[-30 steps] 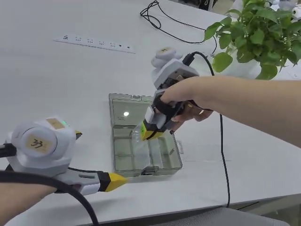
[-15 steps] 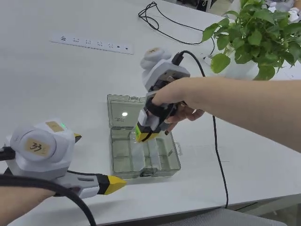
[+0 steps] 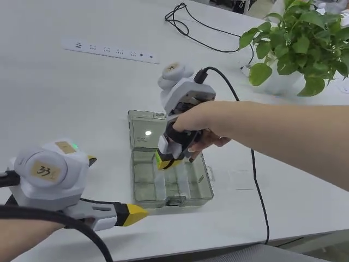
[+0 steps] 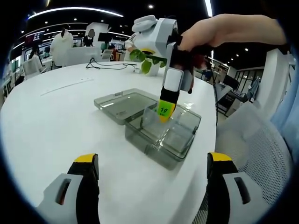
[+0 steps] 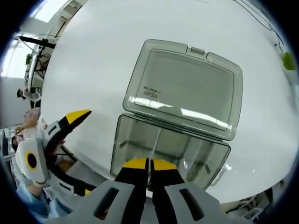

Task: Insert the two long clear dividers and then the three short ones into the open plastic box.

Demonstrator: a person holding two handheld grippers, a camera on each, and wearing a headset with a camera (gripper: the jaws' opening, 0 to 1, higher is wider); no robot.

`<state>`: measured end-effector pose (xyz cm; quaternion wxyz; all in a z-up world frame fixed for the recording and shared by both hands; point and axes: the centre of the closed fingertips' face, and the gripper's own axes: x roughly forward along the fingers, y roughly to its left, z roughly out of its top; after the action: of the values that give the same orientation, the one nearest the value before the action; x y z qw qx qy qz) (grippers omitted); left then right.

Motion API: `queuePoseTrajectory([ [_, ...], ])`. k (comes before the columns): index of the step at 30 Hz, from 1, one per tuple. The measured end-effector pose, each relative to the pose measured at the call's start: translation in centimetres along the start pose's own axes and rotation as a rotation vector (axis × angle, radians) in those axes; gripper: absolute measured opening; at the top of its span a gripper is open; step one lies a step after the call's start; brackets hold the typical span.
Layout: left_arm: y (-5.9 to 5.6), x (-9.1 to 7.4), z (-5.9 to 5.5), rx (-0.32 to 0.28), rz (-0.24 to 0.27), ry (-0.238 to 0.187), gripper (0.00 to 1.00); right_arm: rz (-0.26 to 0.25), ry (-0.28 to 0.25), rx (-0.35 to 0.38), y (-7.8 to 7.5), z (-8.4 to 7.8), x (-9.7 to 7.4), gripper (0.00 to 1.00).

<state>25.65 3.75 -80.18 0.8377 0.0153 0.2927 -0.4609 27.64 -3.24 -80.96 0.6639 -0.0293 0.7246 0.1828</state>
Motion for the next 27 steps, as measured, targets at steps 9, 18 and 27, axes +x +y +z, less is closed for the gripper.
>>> queuePoseTrajectory([
  [9, -0.1, 0.1, 0.0, 0.000, -0.003, 0.002, 0.98, 0.003, -0.016, -0.006, -0.4, 0.3, 0.3, 0.03],
  [18, -0.1, 0.0, 0.2, 0.003, 0.001, -0.001, 0.98, 0.013, -0.029, -0.031, -0.3, 0.4, 0.3, 0.04],
  [27, -0.1, -0.1, 0.0, 0.001, 0.005, 0.002, 0.99, 0.099, -0.050, -0.030, 0.9, -0.1, 0.3, 0.18],
])
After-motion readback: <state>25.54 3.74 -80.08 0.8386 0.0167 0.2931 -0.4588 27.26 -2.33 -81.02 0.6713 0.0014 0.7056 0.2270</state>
